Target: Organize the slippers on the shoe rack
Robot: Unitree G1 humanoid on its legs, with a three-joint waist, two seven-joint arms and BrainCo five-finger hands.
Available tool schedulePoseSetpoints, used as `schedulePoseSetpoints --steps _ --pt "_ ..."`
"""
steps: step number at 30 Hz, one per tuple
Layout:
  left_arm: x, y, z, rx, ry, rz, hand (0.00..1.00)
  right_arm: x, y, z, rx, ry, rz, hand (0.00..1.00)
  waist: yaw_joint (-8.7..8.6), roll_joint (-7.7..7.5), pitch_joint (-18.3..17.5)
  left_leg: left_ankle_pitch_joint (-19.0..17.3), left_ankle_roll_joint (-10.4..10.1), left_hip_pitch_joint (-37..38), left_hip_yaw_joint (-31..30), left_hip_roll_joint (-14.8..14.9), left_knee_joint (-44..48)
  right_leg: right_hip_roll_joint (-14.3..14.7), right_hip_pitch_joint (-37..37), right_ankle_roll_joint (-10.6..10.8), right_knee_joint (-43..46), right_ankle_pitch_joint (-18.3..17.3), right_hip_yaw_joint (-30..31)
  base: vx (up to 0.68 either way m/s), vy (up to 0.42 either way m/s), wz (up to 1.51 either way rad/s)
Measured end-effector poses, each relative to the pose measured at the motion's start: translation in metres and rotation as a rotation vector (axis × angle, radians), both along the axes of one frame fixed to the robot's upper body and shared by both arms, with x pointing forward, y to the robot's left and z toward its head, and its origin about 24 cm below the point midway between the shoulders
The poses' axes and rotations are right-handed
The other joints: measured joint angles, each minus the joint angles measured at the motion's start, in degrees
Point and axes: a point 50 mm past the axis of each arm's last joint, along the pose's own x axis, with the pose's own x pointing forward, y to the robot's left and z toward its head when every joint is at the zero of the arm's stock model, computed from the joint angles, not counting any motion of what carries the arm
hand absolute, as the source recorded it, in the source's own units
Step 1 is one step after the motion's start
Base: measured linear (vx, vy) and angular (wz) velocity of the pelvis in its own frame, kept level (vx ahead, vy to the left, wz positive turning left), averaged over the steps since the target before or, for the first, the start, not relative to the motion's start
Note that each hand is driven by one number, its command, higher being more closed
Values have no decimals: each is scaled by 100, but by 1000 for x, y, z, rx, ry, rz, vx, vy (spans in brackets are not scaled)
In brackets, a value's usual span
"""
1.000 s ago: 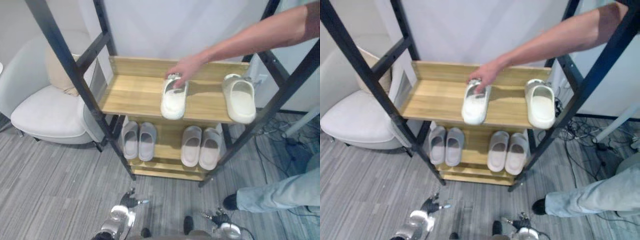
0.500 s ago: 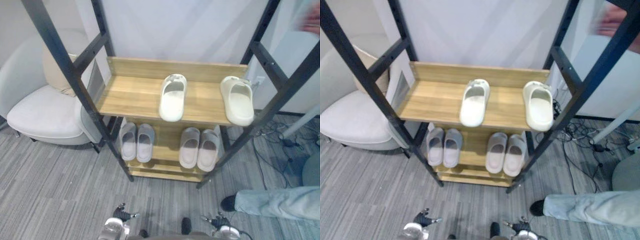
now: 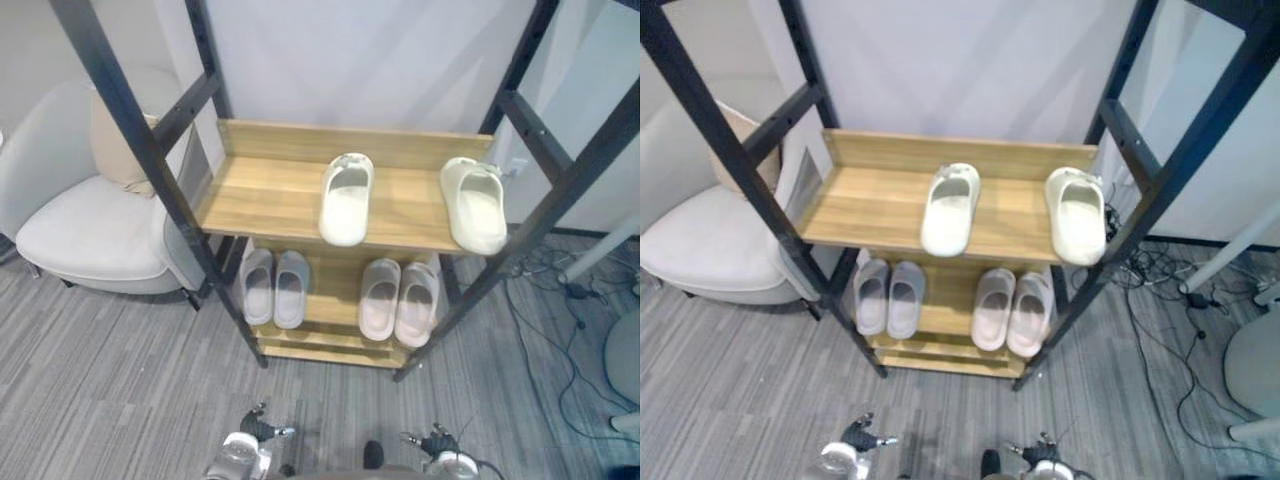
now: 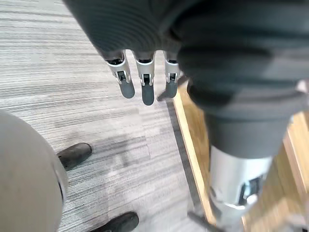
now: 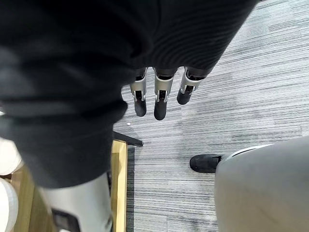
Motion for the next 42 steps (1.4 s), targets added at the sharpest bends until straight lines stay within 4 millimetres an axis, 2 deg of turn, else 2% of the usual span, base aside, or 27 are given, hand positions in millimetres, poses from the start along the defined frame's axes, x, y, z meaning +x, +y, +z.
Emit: schedulePoseSetpoints --steps 1,2,3,4,5,7,8,9,10,11,13,14,15,19,26,30,34,42 --pt "10 -15 7 -16 -54 -101 0 0 1 0 -1 1 11 0 1 6 -10 -4 0 -35 -8 -1 -1 -1 -25 0 0 0 0 0 0 0" --pt "11 -18 8 -19 -62 -115 0 0 1 0 -1 1 13 0 1 7 -11 -4 0 -41 -11 -1 -1 -2 -30 0 0 0 0 -14 -10 8" --pt "26 -43 21 -99 -138 -215 0 1 2 0 2 0 17 0 1 19 -20 0 3 -104 -39 -11 2 -10 -49 0 1 0 -3 3 -4 7" --pt "32 -59 30 -154 -182 -273 0 1 3 0 3 0 18 0 1 35 -30 5 10 -129 -45 -14 3 -12 -68 0 2 0 -5 5 -6 7" --pt "36 -68 36 -184 -204 -300 0 1 3 0 3 -1 19 0 1 44 -36 17 28 -138 -50 -15 3 -12 -74 0 2 1 -8 13 -9 4" --pt "48 -113 71 -389 -332 -410 0 5 2 1 0 -10 23 0 -10 103 -90 41 67 -151 -91 -45 2 -12 -75 3 5 -2 -34 25 -2 6" --pt "50 -120 78 -421 -353 -423 0 5 2 1 -1 -10 24 0 -12 114 -96 41 67 -151 -91 -45 2 -12 -75 7 8 -5 -34 43 -2 3" --pt "54 -135 98 -527 -409 -438 0 5 2 1 -3 -11 27 0 -14 133 -108 41 67 -161 -99 -46 1 -11 -82 8 23 -8 -36 35 -11 2" --pt "60 -151 127 -645 -496 -468 0 8 2 2 -2 -17 30 0 -13 145 -115 42 69 -182 -109 -48 0 -10 -105 9 31 -8 -43 0 0 0" --pt "61 -153 132 -664 -514 -473 0 9 2 2 -2 -19 31 0 -13 146 -116 42 68 -185 -109 -48 -1 -10 -108 9 31 -8 -44 0 0 0" --pt "71 -166 176 -815 -651 -504 0 16 6 4 -2 -34 55 0 -11 161 -127 43 71 -185 -110 -54 -1 -11 -108 7 25 -6 -55 0 0 0" --pt "72 -167 180 -830 -663 -504 0 17 6 4 -1 -35 55 0 -10 165 -130 43 71 -185 -110 -56 -1 -12 -108 7 24 -5 -55 -33 -14 1" --pt "76 -168 196 -878 -713 -499 0 19 6 5 -3 -40 57 0 -10 184 -146 45 76 -184 -113 -62 0 -18 -106 7 17 -4 -58 0 0 0" --pt "89 -163 226 -932 -852 -425 0 17 5 4 -19 -36 52 0 -13 235 -195 47 80 -175 -118 -59 1 -18 -96 5 2 -2 -66 -16 -8 0" --pt "105 -150 244 -906 -957 -311 0 14 4 4 -28 -28 46 0 -18 228 -192 53 88 -170 -120 -58 2 -19 -87 0 1 4 -70 0 0 0" --pt "123 -136 260 -832 -1070 -240 0 13 4 3 -30 -24 43 0 -25 218 -185 53 88 -171 -120 -58 2 -20 -90 0 1 4 -71 0 0 0" --pt "154 -115 280 -697 -1206 -157 0 9 1 3 -39 -16 36 0 -33 206 -181 52 88 -181 -117 -58 2 -20 -138 0 0 4 -73 0 0 0" --pt "197 -71 308 -465 -1346 6 0 8 -1 3 -36 -17 6 0 -212 149 -141 42 91 -198 -6 -56 -15 -16 -216 3 -1 11 -8 -1 -1 -6"
